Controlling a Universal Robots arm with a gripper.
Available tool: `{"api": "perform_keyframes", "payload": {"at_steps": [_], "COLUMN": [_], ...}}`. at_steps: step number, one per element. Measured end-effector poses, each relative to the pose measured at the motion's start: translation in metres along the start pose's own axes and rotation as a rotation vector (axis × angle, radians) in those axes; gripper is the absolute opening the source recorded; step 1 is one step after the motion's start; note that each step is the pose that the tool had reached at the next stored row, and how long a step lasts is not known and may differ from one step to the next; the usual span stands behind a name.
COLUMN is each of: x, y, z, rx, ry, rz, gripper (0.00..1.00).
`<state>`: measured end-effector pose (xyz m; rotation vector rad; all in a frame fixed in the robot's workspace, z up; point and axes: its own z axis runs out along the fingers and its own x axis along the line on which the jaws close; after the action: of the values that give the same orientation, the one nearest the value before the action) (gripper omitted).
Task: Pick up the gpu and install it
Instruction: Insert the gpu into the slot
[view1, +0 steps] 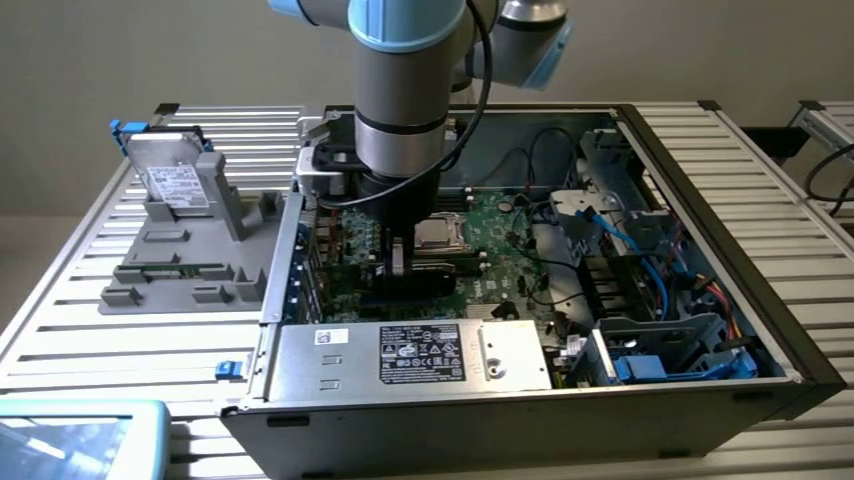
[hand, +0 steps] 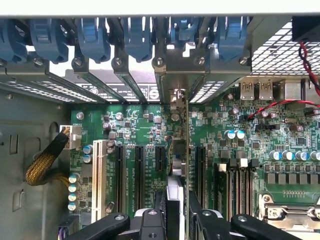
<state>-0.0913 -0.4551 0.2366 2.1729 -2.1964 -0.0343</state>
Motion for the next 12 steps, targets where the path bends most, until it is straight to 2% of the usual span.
{"api": "perform_keyframes", "payload": {"at_steps": [12], "x": [0.0], "y": [0.0], "z": [0.0009], "rx": [0.0], "ry": [-0.0001], "rz": [0.0], "gripper": [0.28]}}
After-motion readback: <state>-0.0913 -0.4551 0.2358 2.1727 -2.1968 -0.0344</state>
